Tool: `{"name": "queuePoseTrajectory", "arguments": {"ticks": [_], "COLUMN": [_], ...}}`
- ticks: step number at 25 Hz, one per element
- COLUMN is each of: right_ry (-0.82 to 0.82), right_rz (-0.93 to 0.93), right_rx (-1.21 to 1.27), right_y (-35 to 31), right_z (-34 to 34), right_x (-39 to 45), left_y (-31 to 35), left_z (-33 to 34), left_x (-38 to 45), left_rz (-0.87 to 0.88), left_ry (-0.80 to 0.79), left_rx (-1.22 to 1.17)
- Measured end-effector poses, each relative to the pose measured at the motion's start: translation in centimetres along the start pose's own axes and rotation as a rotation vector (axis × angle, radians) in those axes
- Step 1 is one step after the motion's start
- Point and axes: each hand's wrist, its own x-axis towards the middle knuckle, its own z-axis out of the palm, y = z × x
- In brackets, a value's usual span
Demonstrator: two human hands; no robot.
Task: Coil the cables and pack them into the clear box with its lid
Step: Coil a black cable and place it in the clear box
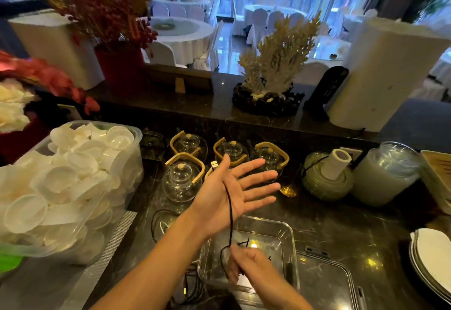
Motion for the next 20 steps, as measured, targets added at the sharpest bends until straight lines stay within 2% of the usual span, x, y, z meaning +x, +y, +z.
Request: {"name": "queuePoseTrajectory", "arguments": {"ticks": [2, 4, 6, 8, 11, 16, 20], "right_ry": [0.077, 0.105, 0.092, 0.052, 0.031, -0.025, -0.042], "right_rz": [0.029, 0.062, 0.081, 0.073, 0.069, -0.017, -0.047], "right_rx": [-0.042, 0.023, 0.131, 0.092, -0.014, -0.072, -0.105], "right_y": [-0.2, -0.3, -0.7, -1.6, -2.8, -5.2, -7.0], "right_z": [-0.6, -1.3, -2.2, -2.8, -3.0, -2.2, -1.6], "right_x": [0.4, 0.7, 0.9, 0.8, 0.7, 0.9, 1.3], "left_y": [0.0, -0.1, -0.1, 0.2, 0.8, 1.9, 3.4], "left_z": [0.6, 1.0, 1.5, 1.8, 2.9, 3.6, 3.5], "left_x": [-0.1, -0.3, -0.5, -0.7, -1.2, -2.2, -3.5], "left_rz": [-0.036, -0.07, -0.085, -0.073, 0.006, 0.235, 0.299], "left_ry": [-0.071, -0.123, -0.154, -0.166, -0.114, 0.027, 0.063], "left_rx": [0.001, 0.017, 0.038, 0.036, 0.046, 0.206, 0.171]}}
